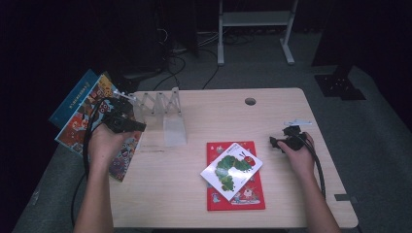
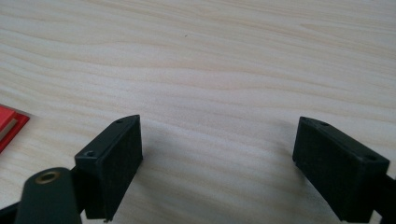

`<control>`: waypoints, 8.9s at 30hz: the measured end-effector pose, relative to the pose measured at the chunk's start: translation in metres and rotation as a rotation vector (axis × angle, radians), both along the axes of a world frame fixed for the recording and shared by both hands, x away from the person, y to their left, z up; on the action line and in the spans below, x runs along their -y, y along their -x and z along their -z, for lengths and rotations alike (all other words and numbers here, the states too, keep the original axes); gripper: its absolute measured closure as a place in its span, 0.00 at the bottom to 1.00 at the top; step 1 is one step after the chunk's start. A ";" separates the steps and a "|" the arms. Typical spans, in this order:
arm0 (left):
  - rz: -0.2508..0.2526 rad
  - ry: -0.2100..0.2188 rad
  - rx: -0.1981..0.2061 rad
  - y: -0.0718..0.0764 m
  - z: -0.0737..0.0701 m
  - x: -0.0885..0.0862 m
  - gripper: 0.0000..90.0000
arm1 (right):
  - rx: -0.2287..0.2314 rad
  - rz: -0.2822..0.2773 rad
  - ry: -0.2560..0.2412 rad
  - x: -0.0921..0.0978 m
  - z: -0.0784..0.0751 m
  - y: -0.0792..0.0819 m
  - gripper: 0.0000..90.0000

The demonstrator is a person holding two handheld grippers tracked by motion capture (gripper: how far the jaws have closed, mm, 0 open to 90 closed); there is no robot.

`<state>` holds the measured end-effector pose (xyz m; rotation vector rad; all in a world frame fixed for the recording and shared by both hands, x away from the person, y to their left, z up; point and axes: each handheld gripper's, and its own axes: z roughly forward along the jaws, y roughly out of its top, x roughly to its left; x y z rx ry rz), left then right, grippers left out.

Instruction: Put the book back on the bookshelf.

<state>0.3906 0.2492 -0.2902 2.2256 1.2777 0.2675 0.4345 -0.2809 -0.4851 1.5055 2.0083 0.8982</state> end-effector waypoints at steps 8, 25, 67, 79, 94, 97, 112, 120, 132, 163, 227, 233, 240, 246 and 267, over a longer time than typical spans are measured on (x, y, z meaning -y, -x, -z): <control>0.036 0.011 -0.016 0.000 0.024 0.013 0.92 | -0.001 -0.004 -0.001 0.000 0.000 0.000 0.16; 0.076 -0.039 0.018 0.009 0.102 0.032 0.41 | -0.004 -0.022 0.002 0.000 0.000 0.002 0.15; 0.205 0.035 0.239 0.051 0.192 0.018 0.02 | -0.004 -0.157 -0.069 0.002 -0.020 0.051 0.52; 0.198 0.030 0.233 0.050 0.192 0.019 0.00 | 0.004 -0.224 -0.115 -0.003 -0.027 0.086 0.58; 0.198 0.032 0.232 0.050 0.192 0.018 0.00 | -0.006 -0.327 -0.159 -0.017 -0.032 0.121 0.81; 0.200 0.032 0.233 0.050 0.192 0.018 0.00 | -0.030 -0.350 -0.164 -0.021 -0.030 0.121 0.87; 0.199 0.035 0.230 0.050 0.192 0.019 0.00 | -0.085 -0.407 -0.175 -0.037 -0.025 0.112 0.99; 0.199 0.035 0.230 0.050 0.192 0.018 0.00 | -0.079 -0.426 -0.140 -0.048 -0.023 0.108 0.99; 0.202 0.035 0.230 0.049 0.192 0.018 0.00 | -0.087 -0.452 -0.123 -0.055 -0.022 0.103 0.99; 0.211 0.064 0.218 0.047 0.191 0.017 0.00 | -0.105 -0.665 -0.095 -0.135 -0.024 0.130 0.98; 0.365 0.285 -0.076 0.033 0.170 0.109 0.00 | -0.012 -0.613 -0.019 -0.151 -0.017 0.133 0.94; 0.399 0.265 -0.058 0.028 0.171 0.122 0.00 | -0.031 -0.604 -0.010 -0.146 -0.019 0.136 0.94; 0.432 0.252 -0.031 0.019 0.171 0.131 0.03 | -0.043 -0.605 -0.035 -0.140 -0.018 0.139 0.93; 0.398 0.241 -0.038 0.025 0.164 0.109 0.05 | -0.049 -0.616 -0.044 -0.140 -0.018 0.141 0.92; 0.366 0.244 -0.163 0.026 0.169 0.101 0.05 | -0.013 -0.637 -0.040 -0.162 -0.015 0.148 0.96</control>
